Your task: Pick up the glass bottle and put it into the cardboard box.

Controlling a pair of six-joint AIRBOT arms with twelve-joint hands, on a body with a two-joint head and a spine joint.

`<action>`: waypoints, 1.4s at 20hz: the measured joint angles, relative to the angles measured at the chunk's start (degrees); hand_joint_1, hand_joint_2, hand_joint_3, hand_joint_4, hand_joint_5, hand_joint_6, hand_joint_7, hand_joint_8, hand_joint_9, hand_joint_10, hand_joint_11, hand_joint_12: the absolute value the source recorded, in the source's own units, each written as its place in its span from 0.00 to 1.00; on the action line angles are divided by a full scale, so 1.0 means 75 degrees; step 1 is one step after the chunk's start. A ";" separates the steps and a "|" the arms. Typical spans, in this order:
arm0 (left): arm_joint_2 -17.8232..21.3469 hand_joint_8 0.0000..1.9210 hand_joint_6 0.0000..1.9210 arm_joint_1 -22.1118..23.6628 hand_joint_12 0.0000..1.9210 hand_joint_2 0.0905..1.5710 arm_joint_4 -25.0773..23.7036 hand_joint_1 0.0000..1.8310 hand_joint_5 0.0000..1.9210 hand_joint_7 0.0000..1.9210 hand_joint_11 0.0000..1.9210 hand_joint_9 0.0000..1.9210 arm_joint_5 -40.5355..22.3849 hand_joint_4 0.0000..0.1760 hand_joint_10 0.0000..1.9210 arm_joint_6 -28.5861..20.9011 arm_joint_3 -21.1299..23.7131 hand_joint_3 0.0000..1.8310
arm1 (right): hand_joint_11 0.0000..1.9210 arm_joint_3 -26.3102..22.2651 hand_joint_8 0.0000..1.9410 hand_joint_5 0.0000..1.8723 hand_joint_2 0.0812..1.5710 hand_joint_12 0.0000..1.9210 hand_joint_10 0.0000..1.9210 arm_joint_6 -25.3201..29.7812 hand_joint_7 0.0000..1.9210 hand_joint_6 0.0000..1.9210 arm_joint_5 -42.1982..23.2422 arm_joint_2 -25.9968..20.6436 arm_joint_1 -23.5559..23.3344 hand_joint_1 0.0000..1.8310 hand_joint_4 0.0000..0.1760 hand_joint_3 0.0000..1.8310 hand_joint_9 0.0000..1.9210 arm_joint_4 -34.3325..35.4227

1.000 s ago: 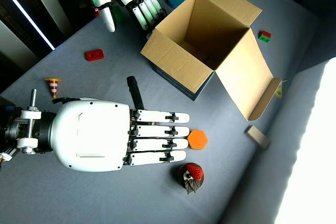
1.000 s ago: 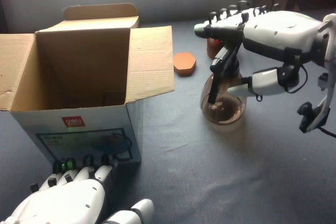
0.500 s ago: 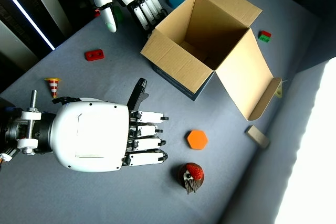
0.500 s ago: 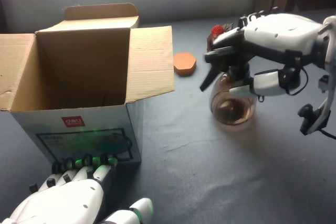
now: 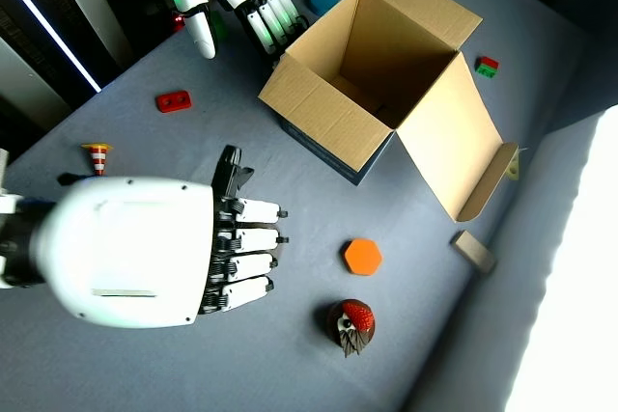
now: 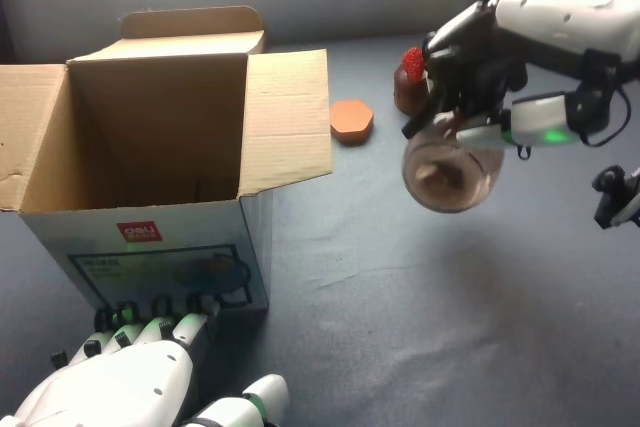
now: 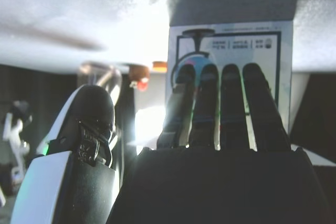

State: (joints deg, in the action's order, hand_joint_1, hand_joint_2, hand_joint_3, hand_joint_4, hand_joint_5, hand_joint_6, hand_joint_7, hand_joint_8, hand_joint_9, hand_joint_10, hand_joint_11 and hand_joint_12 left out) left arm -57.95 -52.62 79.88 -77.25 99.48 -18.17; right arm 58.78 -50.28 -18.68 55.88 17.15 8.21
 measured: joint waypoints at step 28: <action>0.0047 0.00 0.00 0.0017 0.00 0.82 0.0041 0.00 0.04 0.02 0.00 0.00 0.0085 0.07 0.00 -0.0219 0.0035 0.00 | 0.40 -0.0519 0.54 0.42 0.73 0.83 0.73 0.2165 0.50 0.63 -0.0545 0.0734 -0.2270 0.74 0.00 0.00 0.42 -0.1725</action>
State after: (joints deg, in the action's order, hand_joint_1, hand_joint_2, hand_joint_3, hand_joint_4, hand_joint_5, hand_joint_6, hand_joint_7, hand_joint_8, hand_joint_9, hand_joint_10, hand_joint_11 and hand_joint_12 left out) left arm -57.60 -52.49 80.18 -76.62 97.84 -17.91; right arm 54.89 -34.04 -22.76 61.39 0.12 -4.73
